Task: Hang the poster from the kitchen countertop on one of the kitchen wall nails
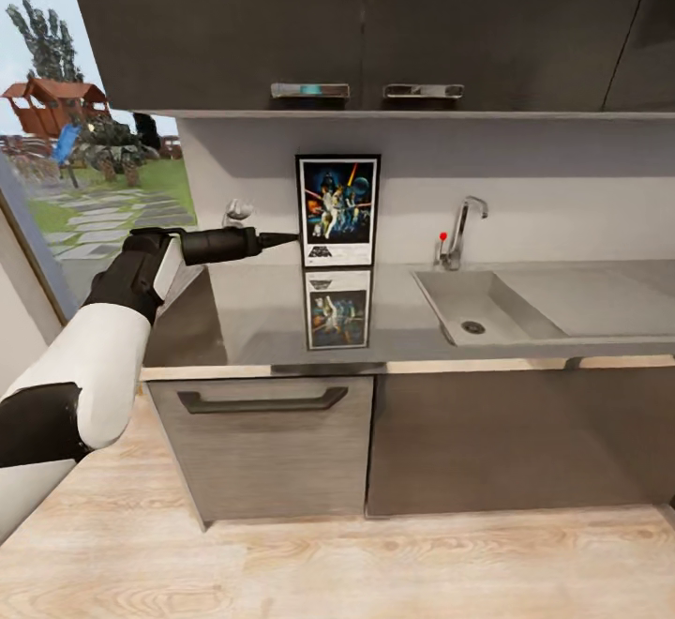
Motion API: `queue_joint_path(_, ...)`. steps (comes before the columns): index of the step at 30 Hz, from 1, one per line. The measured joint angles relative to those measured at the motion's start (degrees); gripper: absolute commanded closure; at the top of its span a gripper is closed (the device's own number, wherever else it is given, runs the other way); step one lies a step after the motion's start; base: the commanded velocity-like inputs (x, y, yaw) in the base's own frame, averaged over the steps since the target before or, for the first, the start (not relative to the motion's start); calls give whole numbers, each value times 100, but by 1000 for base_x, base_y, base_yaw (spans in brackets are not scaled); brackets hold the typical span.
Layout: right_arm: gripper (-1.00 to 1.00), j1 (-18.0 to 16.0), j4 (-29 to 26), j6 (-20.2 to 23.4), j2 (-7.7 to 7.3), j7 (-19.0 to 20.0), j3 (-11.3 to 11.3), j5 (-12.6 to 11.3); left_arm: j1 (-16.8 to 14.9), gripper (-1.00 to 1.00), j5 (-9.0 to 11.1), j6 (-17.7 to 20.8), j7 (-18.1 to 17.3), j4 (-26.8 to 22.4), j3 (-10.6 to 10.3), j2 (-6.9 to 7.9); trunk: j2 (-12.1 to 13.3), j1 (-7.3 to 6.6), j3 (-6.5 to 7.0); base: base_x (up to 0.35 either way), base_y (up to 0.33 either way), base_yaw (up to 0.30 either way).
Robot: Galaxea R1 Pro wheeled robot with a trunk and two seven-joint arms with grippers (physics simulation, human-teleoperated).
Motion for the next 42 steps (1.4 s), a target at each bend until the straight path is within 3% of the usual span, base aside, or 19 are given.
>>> queue_joint_path(14,-100,-1,1347,-5,-1,1,4,-19,-2,-100,-20,-7,-32,-4,7,44,0,0,0,338,13,0)
queue_joint_path(18,-100,-1,1497,-5,-2,-1,-9,-21,-2,-100,-21,-5,14,-19,-36,31,0,0,0,338,0,0)
queue_joint_path(23,-100,-1,1575,-5,-10,-2,-31,-20,-3,-100,-7,26,479,-389,-61,6,0,0,0,338,0,0)
queue_joint_path(26,-100,-1,1590,-10,-18,-3,-34,-20,-2,-100,-6,32,569,-490,-66,-5,0,0,0,338,0,0)
queue_joint_path(42,-100,-1,1999,-21,-52,-3,-41,-23,-2,-100,-10,28,622,-554,-55,-47,0,3,0,268,0,0)
